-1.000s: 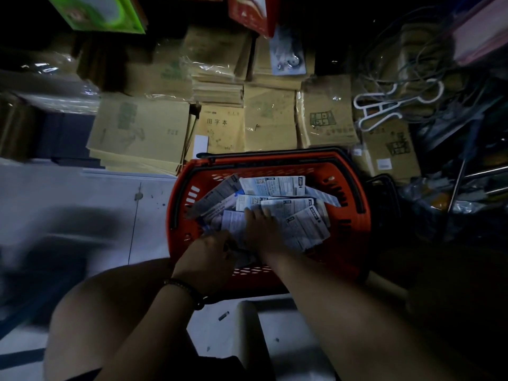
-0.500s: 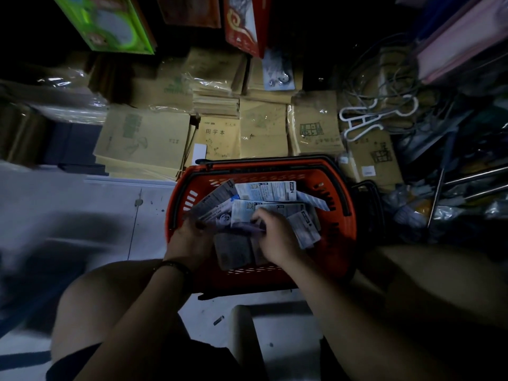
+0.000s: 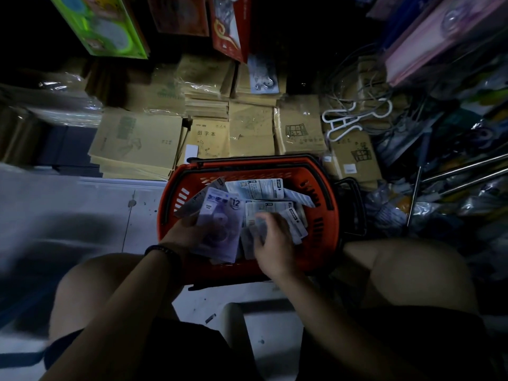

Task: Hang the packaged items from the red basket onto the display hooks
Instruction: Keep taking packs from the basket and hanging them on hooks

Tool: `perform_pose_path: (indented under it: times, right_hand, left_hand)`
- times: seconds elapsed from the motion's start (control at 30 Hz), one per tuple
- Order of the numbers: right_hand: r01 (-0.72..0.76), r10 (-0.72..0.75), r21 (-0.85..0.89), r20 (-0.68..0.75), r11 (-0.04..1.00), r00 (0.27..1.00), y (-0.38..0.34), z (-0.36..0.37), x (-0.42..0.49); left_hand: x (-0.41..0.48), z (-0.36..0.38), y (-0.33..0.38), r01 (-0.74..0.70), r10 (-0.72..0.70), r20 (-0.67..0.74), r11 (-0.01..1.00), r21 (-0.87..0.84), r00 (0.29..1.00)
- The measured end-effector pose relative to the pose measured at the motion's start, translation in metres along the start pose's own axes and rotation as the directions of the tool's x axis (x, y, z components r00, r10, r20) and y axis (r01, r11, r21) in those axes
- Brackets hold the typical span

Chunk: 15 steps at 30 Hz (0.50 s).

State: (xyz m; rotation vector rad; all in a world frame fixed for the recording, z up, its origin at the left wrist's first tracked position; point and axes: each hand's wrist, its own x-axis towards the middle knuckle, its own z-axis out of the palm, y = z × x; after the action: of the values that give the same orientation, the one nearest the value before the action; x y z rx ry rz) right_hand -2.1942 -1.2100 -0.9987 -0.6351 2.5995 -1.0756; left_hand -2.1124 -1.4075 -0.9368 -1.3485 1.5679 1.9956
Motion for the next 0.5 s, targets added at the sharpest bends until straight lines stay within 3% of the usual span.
perform_pose_path:
  times: [0.07,0.2,0.3,0.4,0.5]
  right_hand:
    - [-0.213,0.212,-0.022,-0.048,0.977,0.976,0.024,-0.002,0.020]
    - [-0.499,0.490,-0.142,-0.093,0.855,0.866,0.062,-0.019,0.074]
    - [-0.539,0.561,-0.293,-0.011,0.790,0.828,0.080,-0.026,0.103]
    - [-0.580,0.617,-0.277,0.064,0.766,0.785,0.089,-0.023,0.118]
    - [-0.587,0.601,-0.237,-0.014,0.774,0.799,0.085,-0.017,0.120]
  left_hand:
    - [0.004,-0.005,-0.003,-0.009,0.014,-0.044,0.996,0.092,0.999]
    - [0.011,-0.007,-0.004,-0.081,0.097,-0.028,0.934,0.348,0.995]
    - [0.021,-0.007,-0.008,-0.112,0.137,-0.033,0.909,0.401,0.990]
    - [0.027,-0.006,-0.009,-0.126,0.152,-0.016,0.867,0.481,0.988]
    - [0.030,-0.006,-0.008,-0.161,0.188,-0.012,0.869,0.469,0.982]
